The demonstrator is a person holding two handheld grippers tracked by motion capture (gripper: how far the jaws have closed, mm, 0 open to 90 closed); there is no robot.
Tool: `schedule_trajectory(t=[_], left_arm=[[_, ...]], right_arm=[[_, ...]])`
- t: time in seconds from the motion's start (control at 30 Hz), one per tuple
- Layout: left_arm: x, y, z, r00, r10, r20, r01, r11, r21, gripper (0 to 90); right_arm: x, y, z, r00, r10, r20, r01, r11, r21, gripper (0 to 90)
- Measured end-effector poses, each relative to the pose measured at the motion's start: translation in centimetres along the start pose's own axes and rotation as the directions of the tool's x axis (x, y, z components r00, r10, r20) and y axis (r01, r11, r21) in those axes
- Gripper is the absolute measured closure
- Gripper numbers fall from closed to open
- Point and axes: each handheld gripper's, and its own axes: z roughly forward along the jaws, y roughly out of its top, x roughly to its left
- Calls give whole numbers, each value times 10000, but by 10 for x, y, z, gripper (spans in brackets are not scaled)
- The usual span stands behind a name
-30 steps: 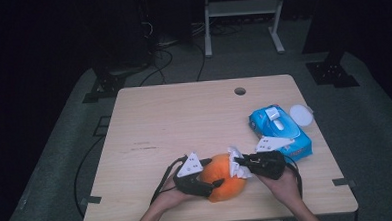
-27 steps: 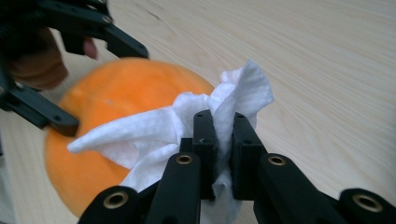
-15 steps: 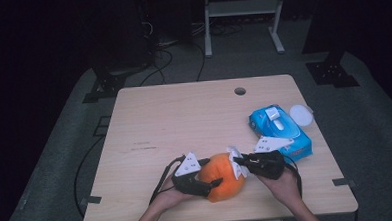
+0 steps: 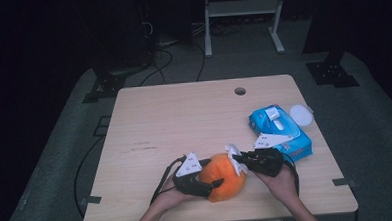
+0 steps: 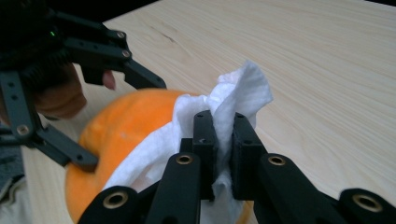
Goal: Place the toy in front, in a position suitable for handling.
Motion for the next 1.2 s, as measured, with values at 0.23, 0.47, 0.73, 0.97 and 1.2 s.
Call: schedule_trajectory(t=[0.23,0.47,0.73,0.97,1.2], left_arm=[[-5,4,0,9996,220,167,-221,9997,44,210],[4,7,0,9991,-287,317,285,9996,68,28],[-8,13,-2,9921,1056,-680,-1063,9943,-65,398],[-11,15,-4,9728,1852,-1389,-1875,9822,-40,387],[6,13,-7,9975,81,-697,-86,9999,-66,68]], right_arm=[[9,5,5,9992,-220,-337,221,9998,18,822],[17,2,-1,9943,-583,-890,596,9981,122,823],[8,3,-1,9982,-203,-564,198,9998,-99,823],[8,7,6,9987,-247,-452,234,9993,-288,822],[15,-4,3,9964,-539,-660,550,9984,151,823]])
